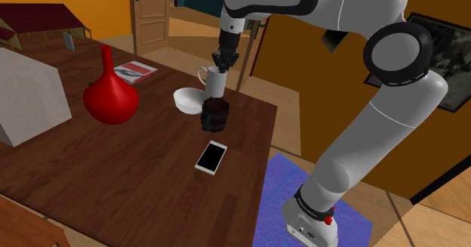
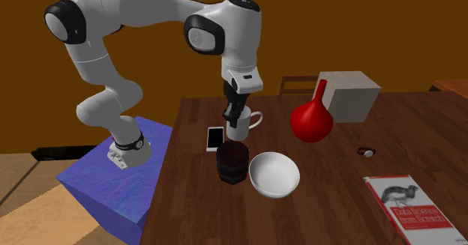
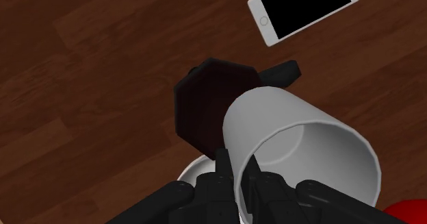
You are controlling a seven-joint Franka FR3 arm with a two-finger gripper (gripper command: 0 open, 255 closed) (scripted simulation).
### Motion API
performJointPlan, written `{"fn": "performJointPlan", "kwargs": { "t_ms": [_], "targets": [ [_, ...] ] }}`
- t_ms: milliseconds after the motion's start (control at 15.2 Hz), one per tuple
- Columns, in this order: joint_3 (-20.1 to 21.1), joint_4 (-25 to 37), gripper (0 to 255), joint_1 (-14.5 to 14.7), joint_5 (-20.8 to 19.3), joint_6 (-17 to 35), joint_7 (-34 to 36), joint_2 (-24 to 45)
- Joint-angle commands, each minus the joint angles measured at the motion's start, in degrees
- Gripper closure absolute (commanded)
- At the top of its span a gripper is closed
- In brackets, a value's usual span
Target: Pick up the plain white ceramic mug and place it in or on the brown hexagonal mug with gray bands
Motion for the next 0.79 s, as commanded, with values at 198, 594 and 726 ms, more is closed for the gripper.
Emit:
{"fn": "performJointPlan", "kwargs": {
  "t_ms": [198, 594, 726],
  "targets": [
    [0.0, -3.7, 255, 0.0, 0.0, 3.9, -0.2, 0.1],
    [0.0, -7.9, 255, 0.0, -0.1, 8.6, -0.2, 0.7],
    [0.0, -7.9, 255, 0.0, -0.1, 8.6, -0.2, 0.7]
  ]
}}
